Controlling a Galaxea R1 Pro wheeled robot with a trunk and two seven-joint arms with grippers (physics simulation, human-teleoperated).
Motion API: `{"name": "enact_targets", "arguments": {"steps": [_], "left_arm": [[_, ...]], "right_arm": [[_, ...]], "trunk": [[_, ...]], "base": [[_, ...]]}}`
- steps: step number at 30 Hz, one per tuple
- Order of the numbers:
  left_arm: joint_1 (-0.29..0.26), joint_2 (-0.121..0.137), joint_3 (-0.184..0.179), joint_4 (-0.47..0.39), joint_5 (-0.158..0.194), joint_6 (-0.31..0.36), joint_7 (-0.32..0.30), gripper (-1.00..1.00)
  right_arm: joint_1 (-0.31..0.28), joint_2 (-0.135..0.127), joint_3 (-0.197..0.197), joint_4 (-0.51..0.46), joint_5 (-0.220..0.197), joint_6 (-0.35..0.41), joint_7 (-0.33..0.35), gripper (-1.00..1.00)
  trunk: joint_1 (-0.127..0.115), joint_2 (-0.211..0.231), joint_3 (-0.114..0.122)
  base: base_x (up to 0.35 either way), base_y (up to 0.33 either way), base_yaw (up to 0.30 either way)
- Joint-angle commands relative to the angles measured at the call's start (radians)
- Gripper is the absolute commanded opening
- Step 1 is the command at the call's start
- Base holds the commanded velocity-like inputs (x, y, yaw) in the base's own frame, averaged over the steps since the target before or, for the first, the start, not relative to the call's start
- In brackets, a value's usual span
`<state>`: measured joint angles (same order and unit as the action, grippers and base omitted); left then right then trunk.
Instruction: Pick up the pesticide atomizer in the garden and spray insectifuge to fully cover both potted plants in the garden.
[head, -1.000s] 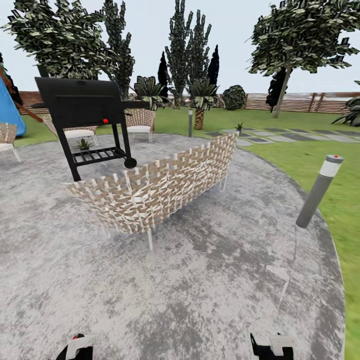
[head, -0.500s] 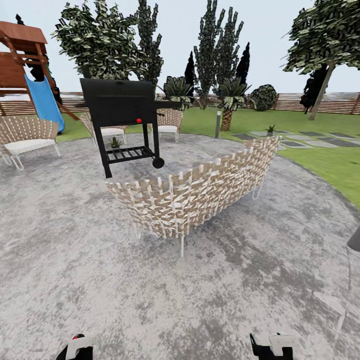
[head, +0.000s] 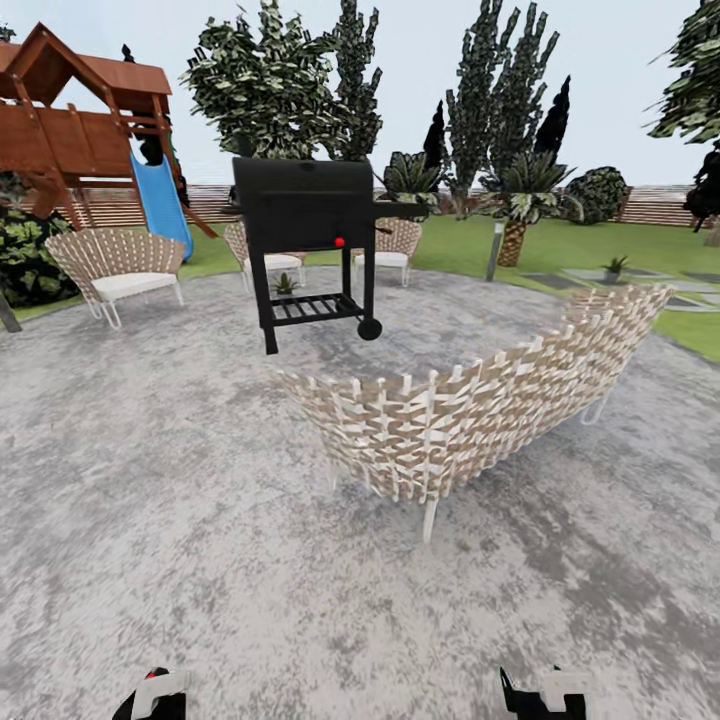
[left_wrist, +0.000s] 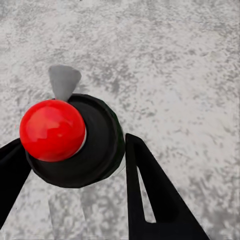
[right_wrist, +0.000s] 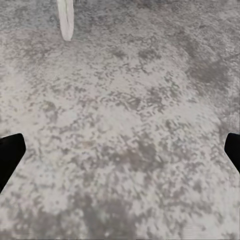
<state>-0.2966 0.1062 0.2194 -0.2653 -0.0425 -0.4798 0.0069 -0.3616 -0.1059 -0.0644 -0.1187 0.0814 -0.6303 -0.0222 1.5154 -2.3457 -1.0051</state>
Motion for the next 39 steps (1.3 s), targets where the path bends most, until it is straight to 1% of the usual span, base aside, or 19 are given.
{"name": "enact_targets", "arguments": {"steps": [1,24,39], "left_arm": [[-0.001,0.000,0.003,0.001,-0.004,-0.003,0.001,-1.00],[-0.001,-0.002,0.003,0.001,-0.004,-0.003,0.001,-1.00],[-0.001,-0.002,0.003,0.001,-0.004,-0.003,0.001,-1.00]], "right_arm": [[0.000,0.000,-0.007,0.001,0.009,-0.003,-0.002,1.00],[0.000,0.000,-0.006,0.001,0.009,-0.003,-0.002,1.00],[0.000,0.000,-0.006,0.001,0.009,-0.003,-0.002,1.00]], "trunk": [[0.000,0.000,-0.001],[0.000,0.000,-0.001],[0.000,0.000,0.001]], "base": [[0.277,0.239,0.281],[0.195,0.287,0.281],[0.250,0.254,0.280]]}}
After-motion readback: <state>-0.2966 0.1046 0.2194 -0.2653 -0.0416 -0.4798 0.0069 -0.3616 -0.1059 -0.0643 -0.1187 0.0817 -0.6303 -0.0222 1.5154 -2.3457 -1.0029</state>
